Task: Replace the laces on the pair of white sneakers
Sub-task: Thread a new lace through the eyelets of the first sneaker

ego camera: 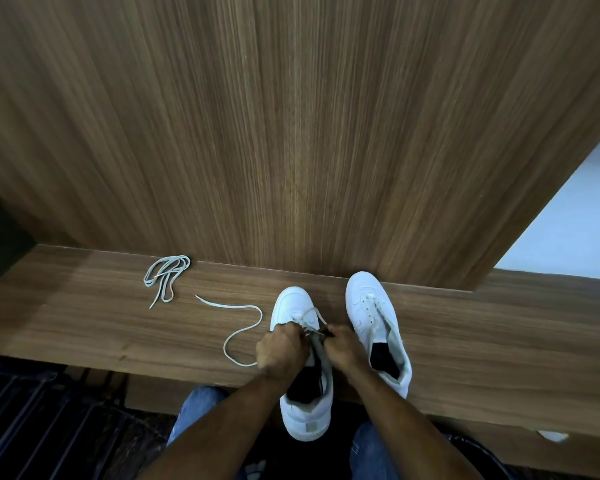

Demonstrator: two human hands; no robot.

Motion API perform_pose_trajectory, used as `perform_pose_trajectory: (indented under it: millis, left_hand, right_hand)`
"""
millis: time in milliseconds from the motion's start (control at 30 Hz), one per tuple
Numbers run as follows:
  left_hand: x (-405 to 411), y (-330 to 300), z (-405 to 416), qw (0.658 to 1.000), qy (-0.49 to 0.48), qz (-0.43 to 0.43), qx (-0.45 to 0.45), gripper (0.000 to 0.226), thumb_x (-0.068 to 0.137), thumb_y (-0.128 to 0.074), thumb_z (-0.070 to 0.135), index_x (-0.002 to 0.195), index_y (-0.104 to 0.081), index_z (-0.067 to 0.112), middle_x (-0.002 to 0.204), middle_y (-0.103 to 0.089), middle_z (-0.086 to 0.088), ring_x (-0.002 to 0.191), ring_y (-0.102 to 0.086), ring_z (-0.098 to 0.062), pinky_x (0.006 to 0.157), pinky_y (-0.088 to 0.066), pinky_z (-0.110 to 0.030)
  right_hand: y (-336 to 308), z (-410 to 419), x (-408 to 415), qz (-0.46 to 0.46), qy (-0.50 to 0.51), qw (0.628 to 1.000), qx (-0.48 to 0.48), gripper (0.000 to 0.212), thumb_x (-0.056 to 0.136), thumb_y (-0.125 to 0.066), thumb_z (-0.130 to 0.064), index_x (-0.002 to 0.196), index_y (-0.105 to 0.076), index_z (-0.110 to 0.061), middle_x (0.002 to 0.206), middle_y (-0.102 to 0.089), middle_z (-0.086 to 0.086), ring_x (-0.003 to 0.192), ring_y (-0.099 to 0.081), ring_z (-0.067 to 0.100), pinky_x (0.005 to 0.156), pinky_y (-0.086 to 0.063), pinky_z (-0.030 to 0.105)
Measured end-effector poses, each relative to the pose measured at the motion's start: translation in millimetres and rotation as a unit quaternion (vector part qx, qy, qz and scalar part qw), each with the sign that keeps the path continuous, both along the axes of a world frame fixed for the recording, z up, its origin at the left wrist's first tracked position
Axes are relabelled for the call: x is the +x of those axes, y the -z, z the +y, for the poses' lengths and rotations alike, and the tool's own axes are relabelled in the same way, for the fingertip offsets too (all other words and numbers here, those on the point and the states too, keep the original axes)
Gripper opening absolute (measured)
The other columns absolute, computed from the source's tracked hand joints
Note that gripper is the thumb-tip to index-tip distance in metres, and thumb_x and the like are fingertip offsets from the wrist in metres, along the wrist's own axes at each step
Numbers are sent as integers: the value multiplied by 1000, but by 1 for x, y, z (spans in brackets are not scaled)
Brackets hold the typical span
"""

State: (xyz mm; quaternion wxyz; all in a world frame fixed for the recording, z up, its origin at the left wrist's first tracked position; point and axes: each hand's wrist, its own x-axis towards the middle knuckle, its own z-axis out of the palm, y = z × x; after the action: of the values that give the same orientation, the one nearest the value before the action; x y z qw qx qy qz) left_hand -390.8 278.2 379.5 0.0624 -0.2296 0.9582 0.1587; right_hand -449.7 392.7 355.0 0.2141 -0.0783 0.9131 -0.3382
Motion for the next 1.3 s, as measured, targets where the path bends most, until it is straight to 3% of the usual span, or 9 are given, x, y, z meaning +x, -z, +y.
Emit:
perform_pose_trajectory:
  millis: [167,300,400,500,833,1133,1300]
  left_hand:
    - [3,0,-5,1000,6,6,-17,31,90,-44,36,110,-66,25,112,-66,-5,106,-63,-29,84,-48,-36]
    - [-1,-2,-7,1000,20,-3,-24,32,90,-43,34,111,-65,22,113,-66,-6,107,-63,-30,85,-49,-36]
    - [-2,-3,-2,998,45,-13,-35,32,92,-41,31,110,-64,19,116,-65,-8,108,-62,-31,85,-48,-36]
    - [0,-2,3,998,46,-18,-29,30,91,-45,32,111,-64,20,117,-64,-7,109,-62,-31,86,-48,-36]
    - [-1,8,3,1000,-3,-2,19,31,90,-45,37,108,-66,24,112,-67,-5,106,-63,-30,85,-49,-36]
    - [-10,5,2,1000,22,-10,15,29,87,-49,31,110,-67,24,113,-66,-5,107,-62,-30,85,-48,-36]
    - [-14,6,-1,1000,6,-15,27,31,85,-52,31,112,-65,24,115,-66,-4,109,-62,-28,87,-49,-36]
  right_hand:
    - [-1,1,-2,-16,36,999,-26,24,88,-49,-13,83,-71,-22,109,-70,5,106,-61,25,81,-44,28]
    - [0,1,-1,-8,39,999,-30,34,88,-48,-9,58,-52,-24,99,-69,6,103,-61,27,79,-44,31]
    - [-1,0,0,-20,34,999,-30,23,87,-50,-13,79,-70,-21,107,-71,5,105,-62,26,82,-45,29]
    - [-3,0,1,-12,20,999,-26,25,87,-51,-17,99,-74,-19,110,-71,4,107,-62,25,86,-48,31]
    - [-5,3,1,-4,4,1000,-9,27,91,-50,-23,107,-72,-22,117,-68,3,112,-60,24,87,-45,29]
    - [-2,1,6,16,-15,1000,12,23,89,-47,-32,99,-66,-24,109,-69,2,104,-62,27,82,-48,34]
    - [-3,0,1,-40,7,999,-31,30,89,-44,-32,105,-69,-26,119,-67,2,110,-60,26,94,-47,39]
